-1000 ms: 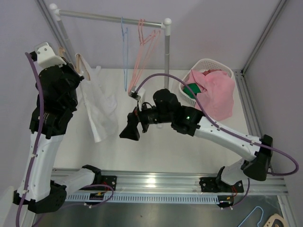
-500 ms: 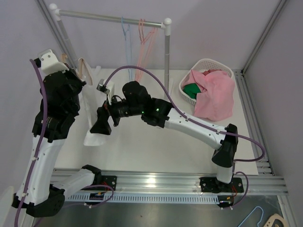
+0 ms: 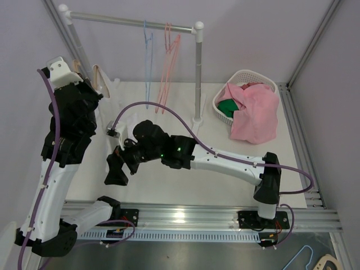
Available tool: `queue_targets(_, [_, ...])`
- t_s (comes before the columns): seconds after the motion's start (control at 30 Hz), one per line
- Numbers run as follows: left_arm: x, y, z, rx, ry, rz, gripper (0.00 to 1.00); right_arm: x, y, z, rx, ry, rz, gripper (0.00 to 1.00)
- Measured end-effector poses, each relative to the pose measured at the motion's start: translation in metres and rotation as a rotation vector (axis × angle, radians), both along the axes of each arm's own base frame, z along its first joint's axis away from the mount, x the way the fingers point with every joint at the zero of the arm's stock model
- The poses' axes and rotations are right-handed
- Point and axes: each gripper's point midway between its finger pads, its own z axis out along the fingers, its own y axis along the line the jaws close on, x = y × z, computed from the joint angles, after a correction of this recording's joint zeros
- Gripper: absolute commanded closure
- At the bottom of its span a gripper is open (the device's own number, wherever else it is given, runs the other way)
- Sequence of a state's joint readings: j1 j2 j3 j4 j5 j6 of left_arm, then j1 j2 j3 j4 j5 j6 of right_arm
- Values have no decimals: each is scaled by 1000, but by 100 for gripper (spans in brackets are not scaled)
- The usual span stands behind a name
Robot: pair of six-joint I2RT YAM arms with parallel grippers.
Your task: Remove the t-shirt from the hanger
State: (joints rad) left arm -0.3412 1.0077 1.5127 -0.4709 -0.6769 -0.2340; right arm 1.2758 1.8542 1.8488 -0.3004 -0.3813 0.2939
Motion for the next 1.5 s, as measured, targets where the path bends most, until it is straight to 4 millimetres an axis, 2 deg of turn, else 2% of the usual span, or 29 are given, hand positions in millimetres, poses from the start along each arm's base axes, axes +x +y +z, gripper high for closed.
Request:
queue_targets(0.03, [0, 0, 0, 0, 0, 0, 99, 0, 0, -4, -7, -2, -4, 32])
queue_targets(0.1, [0, 0, 0, -1, 0, -1, 99, 5, 1, -12, -18, -13, -28, 83])
queue_targets(0.13, [0, 0, 0, -1, 0, -2, 99, 9, 1, -16, -25, -12, -46, 87])
queue_targets(0.17, [0, 0, 0, -1, -1, -3, 99, 12, 1, -18, -30, -12, -62, 100])
queue_targets(0.33, [-1, 0, 4, 3, -11, -2, 99, 29, 4, -17, -15, -40, -141, 100])
queue_targets(0.5, [1, 0, 9, 5, -33, 2, 99, 23, 4, -27, -31, -49, -159, 100])
queue_targets(0.6, [13, -2, 9, 21, -34, 5, 99, 6, -2, -36, -57, -44, -154, 100])
queue_targets(0.77, [49, -9, 6, 58, 3, 20, 99, -41, -29, -55, -95, 1, -125, 100])
queue_targets(0.87, [71, -15, 2, 76, 36, 17, 99, -60, -45, -88, -144, 52, -117, 100])
queue_targets(0.93, [75, -18, 7, 76, 38, 2, 99, -64, -50, -115, -200, 76, -122, 100])
queue_targets(0.97, [73, -18, 10, 74, 33, -2, 99, -60, -49, -137, -246, 84, -134, 100])
queue_targets(1.0, [69, -17, 16, 71, 24, -3, 100, -54, -46, -149, -268, 88, -146, 100])
queue_targets(1.13, [43, -7, 46, 58, -40, 5, 99, -28, -38, -187, -322, 117, -199, 100])
queue_targets(1.23, [26, -1, 70, 59, -81, 10, 99, -19, -31, -201, -324, 136, -220, 100])
queue_targets(1.27, [16, 2, 86, 50, -111, 11, 99, -20, -30, -204, -328, 137, -220, 100])
queue_targets(1.33, [3, 5, 98, 37, -128, 4, 99, -16, -29, -213, -342, 134, -231, 100])
queue_targets(1.4, [-10, 7, 99, 20, -126, -11, 99, -5, -30, -220, -359, 124, -252, 100])
queue_targets(1.5, [-33, 6, 92, -7, -111, -56, 99, 33, -28, -219, -365, 112, -315, 100])
